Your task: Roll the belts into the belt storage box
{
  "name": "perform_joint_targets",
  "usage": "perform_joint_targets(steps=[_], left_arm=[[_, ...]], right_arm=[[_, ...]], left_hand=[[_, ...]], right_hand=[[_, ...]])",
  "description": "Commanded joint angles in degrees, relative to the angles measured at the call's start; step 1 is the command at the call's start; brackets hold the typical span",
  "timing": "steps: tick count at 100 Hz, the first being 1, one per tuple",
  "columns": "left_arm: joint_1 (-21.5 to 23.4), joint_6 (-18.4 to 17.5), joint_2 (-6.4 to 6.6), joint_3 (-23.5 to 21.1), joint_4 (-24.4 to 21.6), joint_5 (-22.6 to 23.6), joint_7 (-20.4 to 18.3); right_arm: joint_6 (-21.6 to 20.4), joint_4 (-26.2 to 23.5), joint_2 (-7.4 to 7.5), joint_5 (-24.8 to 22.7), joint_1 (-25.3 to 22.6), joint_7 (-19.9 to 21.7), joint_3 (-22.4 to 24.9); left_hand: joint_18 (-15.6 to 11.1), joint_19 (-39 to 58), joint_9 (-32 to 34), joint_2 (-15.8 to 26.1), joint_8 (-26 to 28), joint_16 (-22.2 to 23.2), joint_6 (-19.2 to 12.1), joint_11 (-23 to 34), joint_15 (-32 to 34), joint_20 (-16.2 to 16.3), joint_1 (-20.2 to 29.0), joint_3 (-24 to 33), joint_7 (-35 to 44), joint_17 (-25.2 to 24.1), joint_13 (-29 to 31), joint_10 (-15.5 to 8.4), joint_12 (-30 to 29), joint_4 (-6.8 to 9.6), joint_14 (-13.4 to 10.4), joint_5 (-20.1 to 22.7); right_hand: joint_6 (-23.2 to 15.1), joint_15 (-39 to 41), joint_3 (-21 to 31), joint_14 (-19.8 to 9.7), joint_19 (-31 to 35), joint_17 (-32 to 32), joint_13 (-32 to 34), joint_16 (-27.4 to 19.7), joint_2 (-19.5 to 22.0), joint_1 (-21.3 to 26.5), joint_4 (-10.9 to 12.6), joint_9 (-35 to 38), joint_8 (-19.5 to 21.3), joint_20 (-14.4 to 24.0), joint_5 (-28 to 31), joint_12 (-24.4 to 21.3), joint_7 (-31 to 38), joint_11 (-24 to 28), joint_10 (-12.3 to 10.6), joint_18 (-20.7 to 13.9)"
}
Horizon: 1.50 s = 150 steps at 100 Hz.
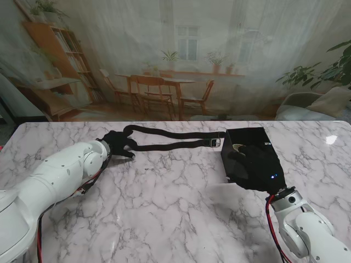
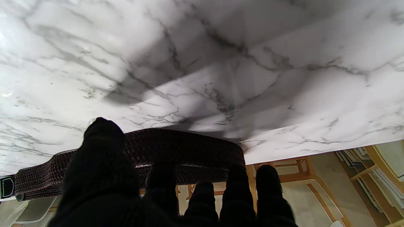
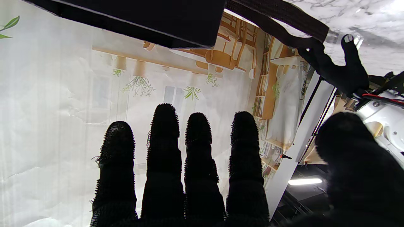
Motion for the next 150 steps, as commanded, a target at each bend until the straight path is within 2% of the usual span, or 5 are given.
perform_joint_targets(steps=[1,28,45,86,150], left_arm=[[0.09,-0.20,-0.28,0.08,-0.18,0.03,-0.79],[2.48,0.39,3.11,-2.66,-6.69,4.00,-3.34],[5.53,0.79,6.78,-6.64,-13.40,9.77,-6.98],[16.89,-4.94,11.86,-21.97,-26.62,23.79,-13.06],[46.03,-20.63,13.33,-52.23,-52.70,41.08,-14.60]], right_arm=[[0.36,0.05,-0.07,-0.21,-0.36,-0.26,0.10],[0.60,-0.08,-0.15,-0.14,-0.71,-0.62,0.41],[0.63,-0.10,-0.22,0.02,-1.01,-1.10,0.76],[0.56,-0.20,-0.28,0.19,-1.24,-1.08,1.01],[-3.80,-0.96,0.99,-2.01,0.89,7.42,-2.23]], left_hand=[[0.02,1.64,-2.78,1.32,3.15,0.72,-1.39,-0.36,0.98,1.59,0.96,-0.13,4.18,-1.10,-1.26,0.05,0.94,-0.83,-0.24,2.96],[0.41,3.15,2.20,-5.46,18.22,0.96,-2.31,7.41,1.62,2.34,7.60,0.93,19.07,-0.43,-0.15,0.28,4.91,-0.32,0.16,7.55],[0.29,5.08,7.50,-8.79,18.39,1.69,-2.71,10.11,2.88,2.64,15.45,1.05,25.55,0.11,1.59,0.64,6.42,-0.30,0.49,12.15],[0.19,6.45,11.55,-9.41,16.77,2.66,-1.65,10.88,3.88,2.70,16.79,1.17,28.36,0.66,3.29,1.04,7.53,-0.25,0.89,14.01],[1.02,7.86,14.50,-9.79,15.12,3.15,-1.74,10.65,4.28,2.10,16.81,1.18,29.55,1.45,4.86,1.09,8.08,-0.14,1.52,14.85]], right_hand=[[-0.79,-2.27,-0.58,0.71,-1.31,-1.24,-1.41,0.44,1.94,2.09,1.82,-0.45,1.47,0.88,0.24,0.44,-1.11,-0.55,-0.09,2.11],[-0.63,-2.26,-0.63,0.83,-1.37,-1.32,-1.54,0.40,2.06,2.07,1.80,-0.55,1.45,0.89,0.10,0.42,-1.19,-0.52,-0.06,2.08],[-0.49,-2.24,-0.72,0.78,-1.37,-1.34,-1.56,0.39,2.11,2.10,1.79,-0.47,1.42,0.91,-0.04,0.43,-1.28,-0.46,-0.13,2.05],[-0.44,-2.19,-0.82,0.86,-1.27,-1.18,-1.53,0.37,2.18,2.19,1.80,-0.38,1.40,0.98,0.04,0.40,-1.32,-0.44,-0.13,2.00],[1.39,-3.64,0.40,0.98,-1.90,-1.34,-3.07,-0.52,0.73,1.32,1.58,-5.34,-0.20,0.74,-4.28,-2.69,-4.51,-4.38,0.78,1.83]])
